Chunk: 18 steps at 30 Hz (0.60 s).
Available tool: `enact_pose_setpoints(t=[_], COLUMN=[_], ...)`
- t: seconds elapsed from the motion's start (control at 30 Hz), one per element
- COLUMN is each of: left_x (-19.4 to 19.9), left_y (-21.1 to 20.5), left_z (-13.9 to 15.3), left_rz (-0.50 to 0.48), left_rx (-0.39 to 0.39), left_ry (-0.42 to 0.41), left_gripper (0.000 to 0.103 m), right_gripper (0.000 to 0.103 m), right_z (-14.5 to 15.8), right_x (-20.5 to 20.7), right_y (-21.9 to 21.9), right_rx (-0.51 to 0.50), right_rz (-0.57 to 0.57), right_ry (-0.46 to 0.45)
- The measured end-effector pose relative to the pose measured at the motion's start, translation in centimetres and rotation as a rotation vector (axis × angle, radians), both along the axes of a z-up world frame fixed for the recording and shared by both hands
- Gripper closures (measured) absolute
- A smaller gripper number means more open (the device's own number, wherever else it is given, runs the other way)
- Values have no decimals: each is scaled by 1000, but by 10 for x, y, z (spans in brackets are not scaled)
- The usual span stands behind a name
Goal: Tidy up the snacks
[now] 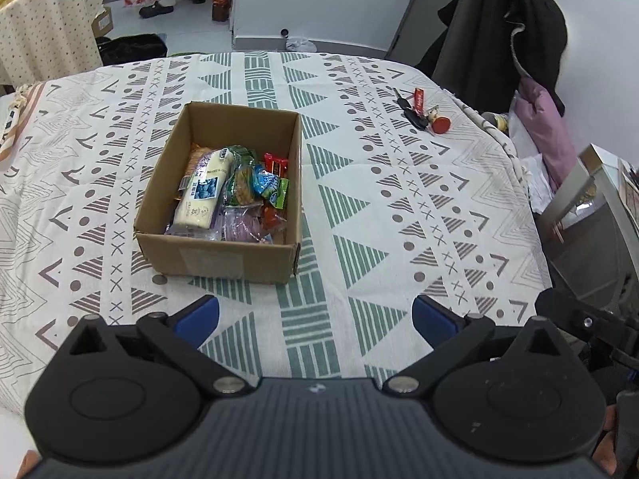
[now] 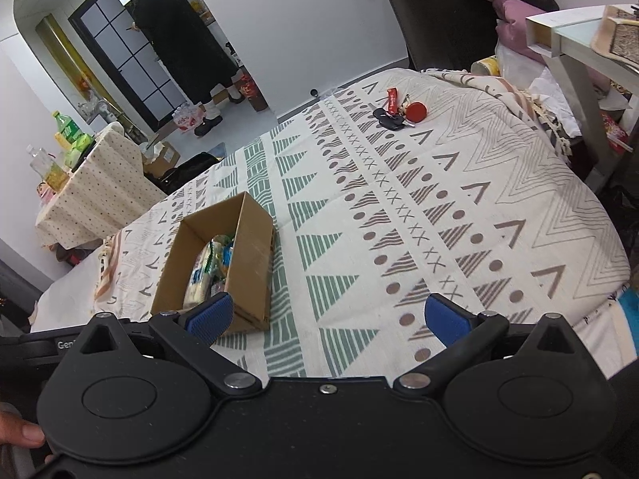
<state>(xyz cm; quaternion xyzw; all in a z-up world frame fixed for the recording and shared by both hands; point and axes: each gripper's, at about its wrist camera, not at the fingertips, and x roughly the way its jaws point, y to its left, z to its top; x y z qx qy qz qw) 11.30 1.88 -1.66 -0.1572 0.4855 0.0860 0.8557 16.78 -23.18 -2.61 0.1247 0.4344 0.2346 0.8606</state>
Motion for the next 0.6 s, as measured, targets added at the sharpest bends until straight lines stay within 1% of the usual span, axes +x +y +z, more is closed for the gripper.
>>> enact_pose_setpoints(t=[0.2,0.6], left_x=[-22,-67], left_y=[0,4], left_z=[7,21], left_rz=[-9,-36], left_rx=[10,78], left_ry=[-36,-91], left_gripper=[1,1], right_gripper=[0,0], right_z=[1,17], right_x=[-20,-61], right_y=[4,14], right_rx=[-37,-99], right_rz=[13,45], right_ry=[-26,-102])
